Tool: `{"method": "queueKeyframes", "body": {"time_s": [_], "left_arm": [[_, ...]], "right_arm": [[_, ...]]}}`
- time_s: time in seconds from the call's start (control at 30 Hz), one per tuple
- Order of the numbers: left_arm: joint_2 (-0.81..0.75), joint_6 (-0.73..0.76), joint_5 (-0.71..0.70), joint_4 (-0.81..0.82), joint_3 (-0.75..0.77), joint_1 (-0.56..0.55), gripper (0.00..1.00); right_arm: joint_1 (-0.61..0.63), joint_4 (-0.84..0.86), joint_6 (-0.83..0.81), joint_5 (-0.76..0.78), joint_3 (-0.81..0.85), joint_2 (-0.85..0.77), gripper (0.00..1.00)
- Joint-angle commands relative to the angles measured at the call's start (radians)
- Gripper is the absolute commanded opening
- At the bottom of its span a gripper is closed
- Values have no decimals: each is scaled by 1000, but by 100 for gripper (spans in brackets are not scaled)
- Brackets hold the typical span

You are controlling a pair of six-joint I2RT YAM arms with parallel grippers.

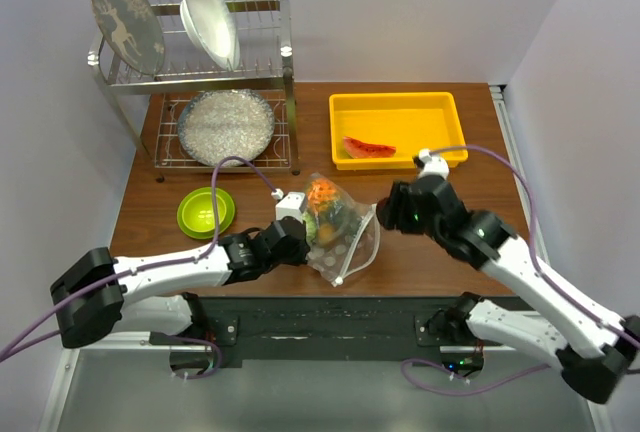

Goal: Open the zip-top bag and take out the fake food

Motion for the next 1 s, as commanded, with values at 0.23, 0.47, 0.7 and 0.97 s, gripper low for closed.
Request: {"method": "queueKeyframes", "body": {"time_s": [0.23,0.47,0.7,0.97], "left_arm": [[-57,87,61,30,26,2,0],[-41,138,52,10,117,2,0],[5,190,47,-9,188,39,0],[84,250,46,-23,279,131,2]], "right_arm": [[-454,298,-196,-44,413,584,27],[-551,347,-191,-24,556,848,45],[-616,366,-214,-122,625,985,77],[-614,266,-214,-176,621,896,86]]}}
